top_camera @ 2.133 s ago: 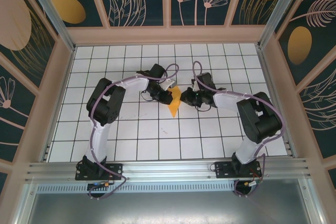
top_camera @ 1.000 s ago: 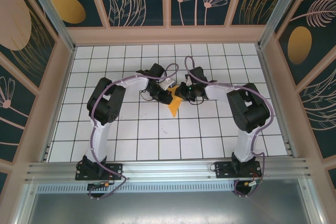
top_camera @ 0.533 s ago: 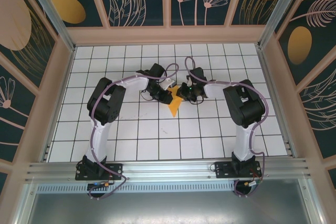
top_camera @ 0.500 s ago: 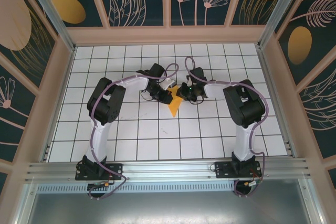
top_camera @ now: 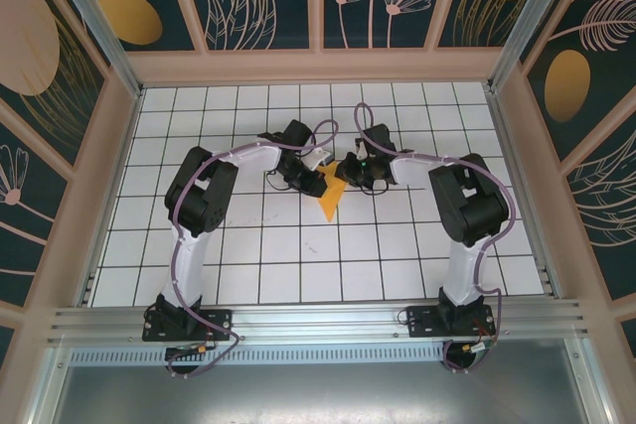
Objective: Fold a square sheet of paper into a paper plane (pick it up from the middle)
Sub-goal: Third fold the triangle at the center of the table.
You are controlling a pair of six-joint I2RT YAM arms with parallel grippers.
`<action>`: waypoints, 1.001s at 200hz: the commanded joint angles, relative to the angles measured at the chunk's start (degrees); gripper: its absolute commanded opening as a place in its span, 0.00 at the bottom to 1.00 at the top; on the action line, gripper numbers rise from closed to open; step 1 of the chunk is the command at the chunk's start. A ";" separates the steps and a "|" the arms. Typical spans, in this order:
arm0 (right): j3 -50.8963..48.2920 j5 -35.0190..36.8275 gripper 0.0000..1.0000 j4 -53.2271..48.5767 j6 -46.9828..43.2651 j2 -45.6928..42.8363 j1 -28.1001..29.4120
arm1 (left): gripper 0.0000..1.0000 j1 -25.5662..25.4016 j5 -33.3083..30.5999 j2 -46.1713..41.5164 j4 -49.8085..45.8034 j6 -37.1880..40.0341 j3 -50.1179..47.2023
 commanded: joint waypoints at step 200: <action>-0.08 2.80 0.11 -3.04 -1.25 4.57 0.11 | 0.12 0.29 2.48 -14.12 25.79 -28.89 -16.39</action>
